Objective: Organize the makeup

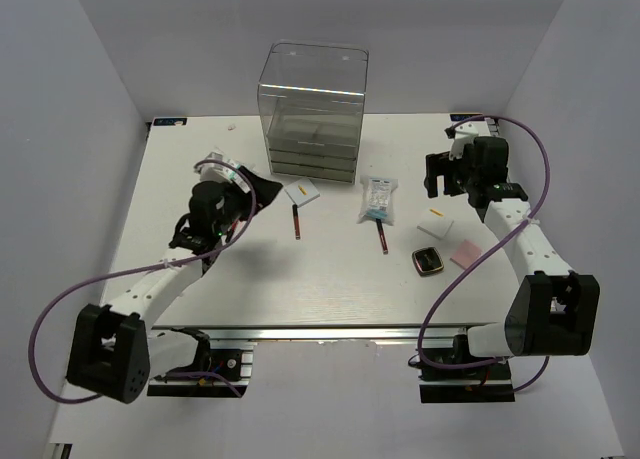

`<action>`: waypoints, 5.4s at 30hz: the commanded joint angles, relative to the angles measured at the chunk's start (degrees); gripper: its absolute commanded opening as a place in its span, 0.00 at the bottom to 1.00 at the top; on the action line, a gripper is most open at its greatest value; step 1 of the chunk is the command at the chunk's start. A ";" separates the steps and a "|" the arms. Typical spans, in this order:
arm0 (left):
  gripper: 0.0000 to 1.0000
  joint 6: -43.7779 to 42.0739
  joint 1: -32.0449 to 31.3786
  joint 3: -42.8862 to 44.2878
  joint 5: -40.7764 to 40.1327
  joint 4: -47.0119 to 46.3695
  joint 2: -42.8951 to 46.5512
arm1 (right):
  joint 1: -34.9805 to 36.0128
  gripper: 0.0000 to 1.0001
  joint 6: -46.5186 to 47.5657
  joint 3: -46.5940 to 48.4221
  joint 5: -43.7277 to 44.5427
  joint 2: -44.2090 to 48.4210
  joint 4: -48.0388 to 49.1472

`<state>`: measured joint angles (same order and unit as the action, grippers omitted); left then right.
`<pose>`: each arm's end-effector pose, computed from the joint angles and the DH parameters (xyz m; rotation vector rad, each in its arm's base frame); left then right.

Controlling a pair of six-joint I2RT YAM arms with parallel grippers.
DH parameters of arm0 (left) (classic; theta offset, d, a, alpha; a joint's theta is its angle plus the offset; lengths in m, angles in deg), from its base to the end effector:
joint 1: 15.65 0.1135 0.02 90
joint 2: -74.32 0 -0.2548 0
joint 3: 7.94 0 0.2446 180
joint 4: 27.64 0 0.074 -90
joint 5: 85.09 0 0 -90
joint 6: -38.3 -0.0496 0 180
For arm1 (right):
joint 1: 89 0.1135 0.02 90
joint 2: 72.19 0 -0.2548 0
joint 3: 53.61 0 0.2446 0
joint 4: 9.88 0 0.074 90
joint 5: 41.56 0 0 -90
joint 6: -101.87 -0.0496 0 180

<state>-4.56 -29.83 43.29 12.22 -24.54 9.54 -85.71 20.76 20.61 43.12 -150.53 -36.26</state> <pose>0.2576 -0.0716 0.2514 -0.4635 1.8933 -0.8464 0.3180 0.0229 0.2828 -0.2782 2.0823 0.0388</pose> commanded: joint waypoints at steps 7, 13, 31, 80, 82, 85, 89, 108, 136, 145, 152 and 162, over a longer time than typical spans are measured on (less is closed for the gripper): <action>0.28 14.38 -6.74 5.14 -0.01 -14.39 -14.67 | 1.63 0.89 21.35 4.13 -27.21 4.43 -6.10; 0.28 23.34 -8.93 5.50 -2.91 -27.64 -24.86 | 3.65 0.89 19.96 4.14 -30.88 3.99 -5.59; 0.60 26.52 -10.79 21.67 -11.97 -42.17 -45.87 | 3.65 0.51 6.15 1.32 -41.87 1.62 8.58; 0.00 26.69 -8.85 17.54 -10.92 -47.44 -35.96 | 10.95 0.64 -19.94 13.08 -30.02 -8.83 17.89; 0.00 26.69 -8.94 17.37 -10.74 -47.44 -34.81 | 11.04 0.64 -23.72 15.28 -28.61 -10.50 18.25; 0.00 26.69 -8.94 17.19 -10.74 -47.53 -33.14 | 11.30 0.64 -28.83 19.33 -30.71 -13.67 19.12; 0.00 26.87 -8.94 17.37 -10.39 -47.53 -32.00 | 12.97 0.64 -31.03 23.19 -31.85 -17.70 20.80; 0.00 26.95 -8.94 20.71 -9.77 -45.95 -30.32 | 14.73 0.61 -29.80 31.91 -32.73 -25.37 20.53; 0.67 19.04 -6.06 15.96 -24.10 9.10 -11.25 | 14.20 0.09 -49.66 31.82 -41.61 -24.23 39.69; 0.71 12.47 6.26 27.98 -18.55 27.32 -28.87 | 12.88 0.09 -54.23 32.78 -42.05 -23.26 41.63; 0.75 5.52 9.95 49.52 -21.90 38.51 -47.52 | 12.62 0.08 -54.85 32.69 -42.67 -23.08 41.19; 0.75 6.22 13.56 58.33 -23.92 43.18 -56.25 | 12.18 0.08 -55.12 31.99 -42.84 -22.82 41.19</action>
<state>2.30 -17.17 99.90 -10.36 15.75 -46.45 -72.13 -34.80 51.63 -0.20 -178.18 -0.94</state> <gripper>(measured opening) 0.747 0.078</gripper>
